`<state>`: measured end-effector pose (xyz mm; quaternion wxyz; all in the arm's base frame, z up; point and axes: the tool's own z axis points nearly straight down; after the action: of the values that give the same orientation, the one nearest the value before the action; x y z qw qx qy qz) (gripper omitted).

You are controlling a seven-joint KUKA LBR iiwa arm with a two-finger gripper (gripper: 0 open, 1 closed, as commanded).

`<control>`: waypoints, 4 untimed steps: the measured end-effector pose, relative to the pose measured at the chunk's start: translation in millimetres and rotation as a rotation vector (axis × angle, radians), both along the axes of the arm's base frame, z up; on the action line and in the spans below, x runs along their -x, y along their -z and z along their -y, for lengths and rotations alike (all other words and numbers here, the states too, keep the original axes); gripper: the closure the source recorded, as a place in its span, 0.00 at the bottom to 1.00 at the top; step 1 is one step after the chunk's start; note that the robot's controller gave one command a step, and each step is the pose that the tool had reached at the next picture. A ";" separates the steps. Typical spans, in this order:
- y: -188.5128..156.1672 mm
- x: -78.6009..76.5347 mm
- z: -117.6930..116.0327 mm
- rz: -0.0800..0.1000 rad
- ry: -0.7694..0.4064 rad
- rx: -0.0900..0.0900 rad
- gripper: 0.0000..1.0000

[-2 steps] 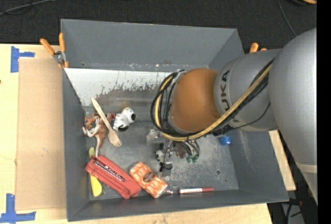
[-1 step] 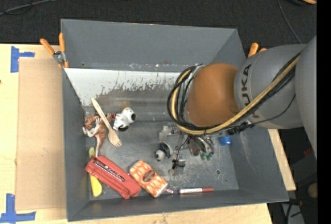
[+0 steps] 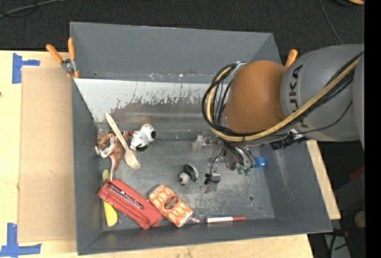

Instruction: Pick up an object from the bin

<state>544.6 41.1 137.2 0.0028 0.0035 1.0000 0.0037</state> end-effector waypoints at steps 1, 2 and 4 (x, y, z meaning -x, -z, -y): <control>15.4 13.8 -5.9 -0.005 -0.008 0.000 0.00; -4.7 46.5 -45.2 -0.004 -0.104 0.001 0.00; 47.6 61.4 -73.9 -0.006 -0.084 0.000 0.00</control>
Offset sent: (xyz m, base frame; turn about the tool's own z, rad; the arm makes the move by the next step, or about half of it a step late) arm -0.0452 0.0442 0.0057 -0.1004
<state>483.2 115.1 89.6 -0.0003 -0.0383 0.9993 0.0038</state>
